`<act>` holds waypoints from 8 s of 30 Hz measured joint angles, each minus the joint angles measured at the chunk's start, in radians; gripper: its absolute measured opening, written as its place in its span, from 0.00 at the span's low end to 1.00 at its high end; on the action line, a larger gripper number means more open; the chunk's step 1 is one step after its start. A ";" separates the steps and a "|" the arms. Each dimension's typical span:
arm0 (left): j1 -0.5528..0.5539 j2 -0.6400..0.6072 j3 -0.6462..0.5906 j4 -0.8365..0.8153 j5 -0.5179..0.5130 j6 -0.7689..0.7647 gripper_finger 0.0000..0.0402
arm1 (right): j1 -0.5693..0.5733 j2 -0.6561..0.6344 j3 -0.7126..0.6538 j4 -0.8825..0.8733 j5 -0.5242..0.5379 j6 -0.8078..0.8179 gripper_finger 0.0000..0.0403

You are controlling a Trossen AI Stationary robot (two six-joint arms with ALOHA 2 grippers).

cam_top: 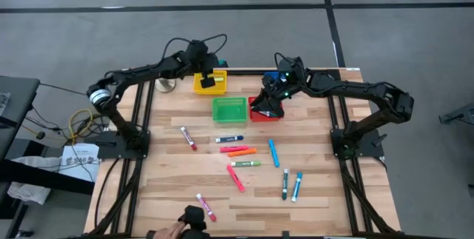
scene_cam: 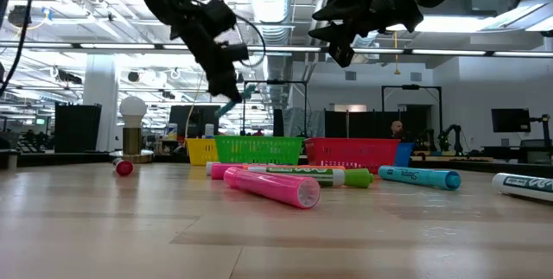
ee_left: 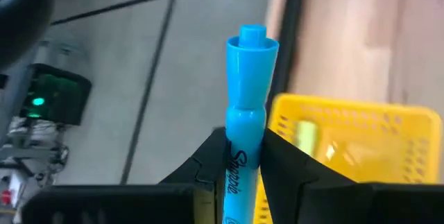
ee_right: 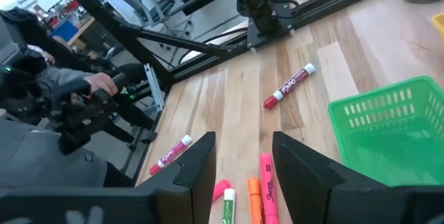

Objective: Pick & Place Markers
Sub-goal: Put the blue highlighter into the yellow bin, then put the pink highlighter into the yellow bin

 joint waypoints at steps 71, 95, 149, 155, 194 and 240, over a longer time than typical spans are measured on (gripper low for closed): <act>-0.098 0.201 -0.004 -0.225 -0.148 0.192 0.27 | -0.111 -0.422 -0.513 0.420 0.565 0.002 0.33; -0.334 -0.261 -0.007 -0.290 0.275 -0.361 0.33 | -0.113 -0.475 -0.512 0.457 0.563 -0.017 0.33; -0.752 0.224 -0.009 -0.207 0.094 -0.754 0.32 | -0.111 -0.480 -0.512 0.434 0.319 -0.035 0.33; -0.770 0.224 -0.009 -0.212 0.095 -0.754 0.33 | -0.111 -0.480 -0.512 0.434 0.300 -0.032 0.33; -0.763 0.086 -0.011 -0.283 0.043 -0.786 0.16 | -0.111 -0.480 -0.512 0.445 0.300 -0.016 0.33; 0.101 0.042 -0.008 -0.201 0.032 0.277 0.16 | -0.111 -0.480 -0.512 0.373 0.304 -0.015 0.33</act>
